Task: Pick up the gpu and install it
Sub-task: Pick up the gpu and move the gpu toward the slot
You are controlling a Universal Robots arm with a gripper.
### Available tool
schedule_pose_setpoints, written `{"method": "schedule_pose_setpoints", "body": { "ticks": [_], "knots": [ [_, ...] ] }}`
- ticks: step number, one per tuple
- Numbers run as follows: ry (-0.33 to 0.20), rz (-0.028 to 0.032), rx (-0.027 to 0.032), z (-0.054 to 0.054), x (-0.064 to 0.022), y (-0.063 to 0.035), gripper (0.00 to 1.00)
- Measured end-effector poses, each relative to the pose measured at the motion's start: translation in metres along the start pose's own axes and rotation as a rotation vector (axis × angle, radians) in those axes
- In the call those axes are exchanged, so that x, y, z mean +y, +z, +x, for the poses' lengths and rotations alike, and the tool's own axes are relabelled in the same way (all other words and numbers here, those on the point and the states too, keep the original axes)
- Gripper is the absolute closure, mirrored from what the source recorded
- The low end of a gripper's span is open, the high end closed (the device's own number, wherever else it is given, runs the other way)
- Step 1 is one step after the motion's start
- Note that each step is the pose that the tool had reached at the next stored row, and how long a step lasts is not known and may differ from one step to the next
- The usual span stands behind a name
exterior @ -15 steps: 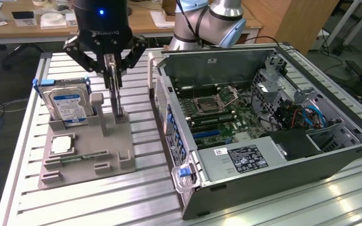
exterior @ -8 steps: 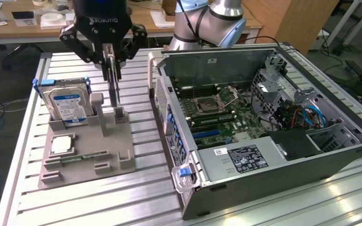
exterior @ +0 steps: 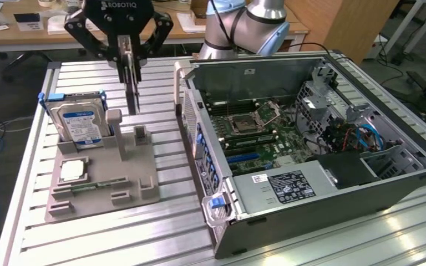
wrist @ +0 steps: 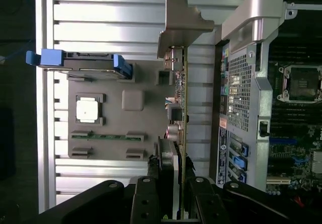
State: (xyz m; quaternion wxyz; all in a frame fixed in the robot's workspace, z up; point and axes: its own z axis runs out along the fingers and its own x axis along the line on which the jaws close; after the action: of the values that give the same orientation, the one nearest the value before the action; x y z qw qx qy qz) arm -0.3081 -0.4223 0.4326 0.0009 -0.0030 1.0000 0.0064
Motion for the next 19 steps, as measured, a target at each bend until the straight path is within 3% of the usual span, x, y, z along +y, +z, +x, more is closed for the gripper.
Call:
{"method": "schedule_pose_setpoints", "body": {
  "ticks": [4, 12, 19],
  "knots": [
    [0.0, -0.0001, -0.0001, 0.0, 0.0002, -0.0122, 0.72],
    [0.0, -0.0011, 0.0, 0.0, 0.0, -0.0125, 0.72],
    [0.0, -0.0011, 0.0, -0.017, 0.0, -0.0121, 0.72]
  ]
}}
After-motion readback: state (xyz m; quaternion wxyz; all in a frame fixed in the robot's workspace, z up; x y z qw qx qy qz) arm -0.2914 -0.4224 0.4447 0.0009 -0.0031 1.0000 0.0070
